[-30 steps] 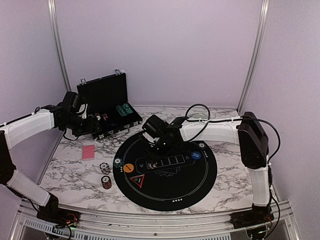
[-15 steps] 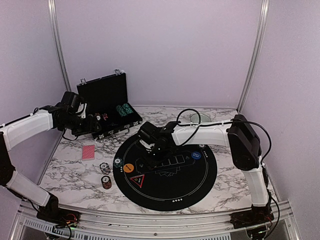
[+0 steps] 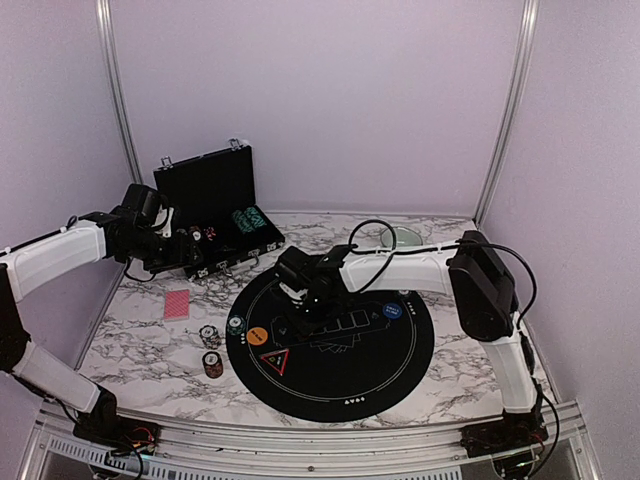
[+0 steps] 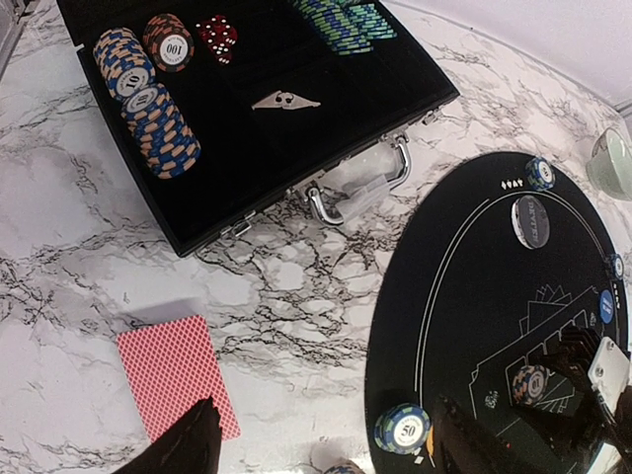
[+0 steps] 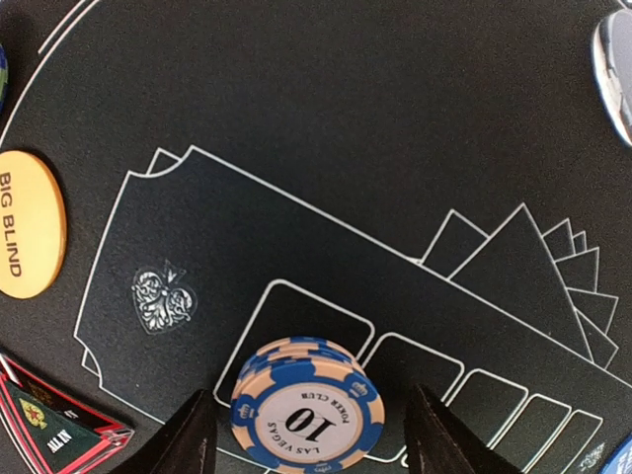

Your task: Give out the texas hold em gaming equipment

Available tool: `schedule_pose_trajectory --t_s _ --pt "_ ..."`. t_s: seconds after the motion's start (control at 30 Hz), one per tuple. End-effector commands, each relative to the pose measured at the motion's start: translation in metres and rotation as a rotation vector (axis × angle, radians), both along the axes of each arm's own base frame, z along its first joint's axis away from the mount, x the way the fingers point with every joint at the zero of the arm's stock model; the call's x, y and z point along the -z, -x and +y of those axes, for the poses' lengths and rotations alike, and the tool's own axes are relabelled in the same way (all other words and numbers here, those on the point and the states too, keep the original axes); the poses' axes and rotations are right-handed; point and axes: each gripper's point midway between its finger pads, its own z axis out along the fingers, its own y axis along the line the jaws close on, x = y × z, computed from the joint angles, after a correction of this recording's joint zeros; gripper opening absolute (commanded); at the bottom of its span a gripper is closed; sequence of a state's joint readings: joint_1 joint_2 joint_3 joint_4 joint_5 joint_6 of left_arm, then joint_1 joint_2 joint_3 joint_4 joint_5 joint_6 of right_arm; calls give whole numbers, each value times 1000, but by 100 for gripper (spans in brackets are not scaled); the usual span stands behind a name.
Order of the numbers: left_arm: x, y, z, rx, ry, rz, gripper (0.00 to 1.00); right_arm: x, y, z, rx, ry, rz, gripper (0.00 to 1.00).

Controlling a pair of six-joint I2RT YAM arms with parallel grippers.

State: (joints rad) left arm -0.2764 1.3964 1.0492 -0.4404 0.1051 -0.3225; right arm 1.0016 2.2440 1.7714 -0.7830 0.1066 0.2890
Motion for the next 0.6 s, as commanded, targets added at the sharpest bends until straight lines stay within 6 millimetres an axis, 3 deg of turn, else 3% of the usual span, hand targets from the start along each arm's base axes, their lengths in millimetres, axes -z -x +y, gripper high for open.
schedule_pose_trajectory --t_s 0.0,0.57 --pt "-10 -1 -1 21 14 -38 74 1 -2 5 14 7 -8 61" --pt "-9 0 -3 31 26 -33 73 15 3 -1 32 27 18 44"
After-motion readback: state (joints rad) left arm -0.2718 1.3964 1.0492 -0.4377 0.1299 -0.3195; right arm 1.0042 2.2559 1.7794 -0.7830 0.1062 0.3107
